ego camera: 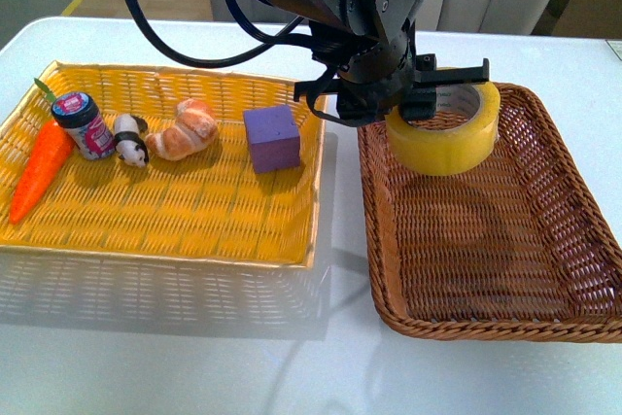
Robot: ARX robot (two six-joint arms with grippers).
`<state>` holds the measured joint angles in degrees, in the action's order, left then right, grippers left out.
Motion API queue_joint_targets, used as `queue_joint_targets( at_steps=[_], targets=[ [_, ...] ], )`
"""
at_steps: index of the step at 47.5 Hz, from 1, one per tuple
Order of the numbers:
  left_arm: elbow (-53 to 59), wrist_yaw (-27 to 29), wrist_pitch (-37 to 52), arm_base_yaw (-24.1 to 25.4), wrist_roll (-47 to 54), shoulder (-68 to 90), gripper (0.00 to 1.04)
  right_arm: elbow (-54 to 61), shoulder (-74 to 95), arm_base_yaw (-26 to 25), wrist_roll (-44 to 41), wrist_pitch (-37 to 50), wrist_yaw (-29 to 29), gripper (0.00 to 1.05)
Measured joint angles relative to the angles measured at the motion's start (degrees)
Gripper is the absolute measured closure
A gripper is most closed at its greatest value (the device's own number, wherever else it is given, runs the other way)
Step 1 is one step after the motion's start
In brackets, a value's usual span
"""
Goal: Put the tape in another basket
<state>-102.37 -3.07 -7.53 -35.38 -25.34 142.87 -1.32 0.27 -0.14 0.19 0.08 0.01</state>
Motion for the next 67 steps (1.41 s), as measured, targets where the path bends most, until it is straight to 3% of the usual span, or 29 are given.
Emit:
queue_joint_targets(
  at_steps=[13, 25, 37, 45, 55, 65, 67],
  targets=[
    [0.0, -0.4, -0.2, -0.5, 0.2, 1.0, 0.88, 0.0, 0.0, 0.0, 0.0, 0.0, 0.0, 0.09],
    [0.5, -1.3, 1.3, -0.5, 0.0, 1.2, 0.43, 0.0, 0.0, 0.0, 0.0, 0.0, 0.0, 0.09],
    [5.9, -1.4, 5.0, -0.5, -0.8, -1.1, 0.07, 0.0, 0.0, 0.0, 0.0, 0.0, 0.0, 0.09],
    [16.3, -1.1, 13.1, 1.5, -2.7, -9.4, 0.09, 0.0, 0.0, 0.0, 0.0, 0.0, 0.0, 0.09],
    [35.4, 1.6, 26.4, 8.3, -3.0, -24.6, 0.09, 0.0, 0.0, 0.0, 0.0, 0.0, 0.0, 0.09],
    [39.6, 1.5, 27.6, 9.2, -3.0, -27.6, 0.09, 0.0, 0.0, 0.0, 0.0, 0.0, 0.0, 0.09],
    [41.3, 6.8, 33.3, 8.8, -0.5, -26.9, 0.13, 0.0, 0.0, 0.0, 0.0, 0.0, 0.0, 0.09]
  ],
)
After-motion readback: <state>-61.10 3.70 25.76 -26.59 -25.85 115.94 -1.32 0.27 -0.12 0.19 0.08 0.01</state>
